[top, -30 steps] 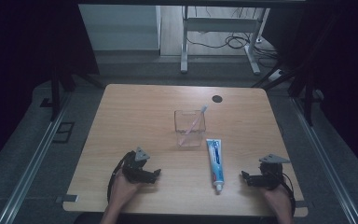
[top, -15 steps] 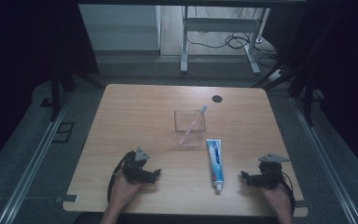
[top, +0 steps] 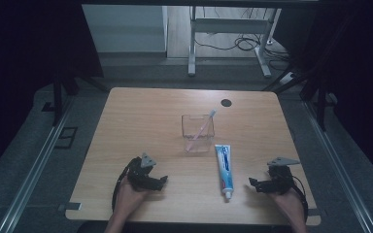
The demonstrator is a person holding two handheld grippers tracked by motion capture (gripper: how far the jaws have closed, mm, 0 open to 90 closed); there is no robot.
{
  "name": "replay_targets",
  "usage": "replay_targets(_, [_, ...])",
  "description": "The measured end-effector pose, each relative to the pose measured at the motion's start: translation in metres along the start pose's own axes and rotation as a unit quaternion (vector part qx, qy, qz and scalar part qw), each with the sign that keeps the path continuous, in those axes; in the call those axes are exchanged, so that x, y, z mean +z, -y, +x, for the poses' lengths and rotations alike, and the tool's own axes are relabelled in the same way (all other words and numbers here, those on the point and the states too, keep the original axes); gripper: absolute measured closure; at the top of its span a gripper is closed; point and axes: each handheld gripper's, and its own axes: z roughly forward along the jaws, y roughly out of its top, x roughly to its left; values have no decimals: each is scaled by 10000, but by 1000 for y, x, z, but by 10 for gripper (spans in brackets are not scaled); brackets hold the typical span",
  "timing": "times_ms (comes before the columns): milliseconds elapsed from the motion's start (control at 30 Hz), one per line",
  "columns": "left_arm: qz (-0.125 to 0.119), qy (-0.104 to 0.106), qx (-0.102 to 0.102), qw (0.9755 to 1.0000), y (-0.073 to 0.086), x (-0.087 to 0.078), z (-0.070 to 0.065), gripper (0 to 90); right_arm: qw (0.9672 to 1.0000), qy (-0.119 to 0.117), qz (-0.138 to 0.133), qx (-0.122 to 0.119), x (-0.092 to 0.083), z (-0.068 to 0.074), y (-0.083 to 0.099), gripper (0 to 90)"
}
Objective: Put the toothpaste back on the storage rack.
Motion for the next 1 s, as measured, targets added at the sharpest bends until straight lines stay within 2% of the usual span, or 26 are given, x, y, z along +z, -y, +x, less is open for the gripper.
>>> replay_targets(433, [-13, -17, -25, 10000, 0, 0, -1, 57, 9992, -258, 241, -191, -2, 13, -16, 38])
replay_targets(700, [-17, -28, -33, 10000, 0, 0, -1, 59, 9980, -380, 380, -327, 0, 21, -28, 102])
replay_targets(1000, [-18, -29, -36, 10000, 0, 0, -1, 58, 9958, -495, 612, -464, 8, 32, -43, 133])
